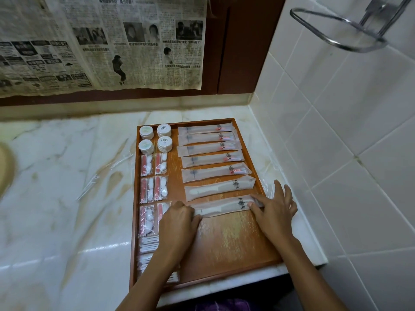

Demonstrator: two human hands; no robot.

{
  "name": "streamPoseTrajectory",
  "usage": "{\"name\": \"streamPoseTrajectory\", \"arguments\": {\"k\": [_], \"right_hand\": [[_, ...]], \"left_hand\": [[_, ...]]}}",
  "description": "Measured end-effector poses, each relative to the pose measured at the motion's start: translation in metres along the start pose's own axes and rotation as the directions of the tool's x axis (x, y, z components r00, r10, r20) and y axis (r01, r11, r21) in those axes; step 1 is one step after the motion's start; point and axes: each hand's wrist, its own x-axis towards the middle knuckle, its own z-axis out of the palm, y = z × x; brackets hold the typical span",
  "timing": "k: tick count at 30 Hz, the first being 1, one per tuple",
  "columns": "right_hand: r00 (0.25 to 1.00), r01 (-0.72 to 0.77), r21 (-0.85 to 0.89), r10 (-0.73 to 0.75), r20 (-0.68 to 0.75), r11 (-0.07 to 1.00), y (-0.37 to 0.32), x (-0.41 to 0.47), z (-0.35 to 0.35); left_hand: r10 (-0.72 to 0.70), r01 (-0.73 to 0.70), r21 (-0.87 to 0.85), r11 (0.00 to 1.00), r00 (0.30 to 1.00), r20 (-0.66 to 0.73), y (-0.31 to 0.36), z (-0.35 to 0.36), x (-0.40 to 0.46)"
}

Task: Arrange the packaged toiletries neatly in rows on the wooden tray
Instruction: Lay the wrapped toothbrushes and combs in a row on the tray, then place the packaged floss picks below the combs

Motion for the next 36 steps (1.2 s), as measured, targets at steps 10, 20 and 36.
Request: {"name": "streamPoseTrajectory", "arguments": {"k": [10,20,36], "right_hand": [[1.000,0.016,0.009,-0.016,0.000,1.000,0.002,0.000,0.006],[1.000,0.025,0.021,-0.025,0.005,0.999,0.001,-0.004,0.005],[0.936,0.352,0.229,-0.346,-0.066,0.907,-0.121,0.022,-0.012]], "left_hand": [[-0.012,0.012,0.002,1.000,1.000,0.007,0.001,0.000,0.002],[-0.003,0.004,0.009,1.000,1.000,-0.023,0.001,0.002,-0.001],[-0.260,0.208,-0.188,0.960,0.910,-0.321,-0.055,-0.058,0.008]]}}
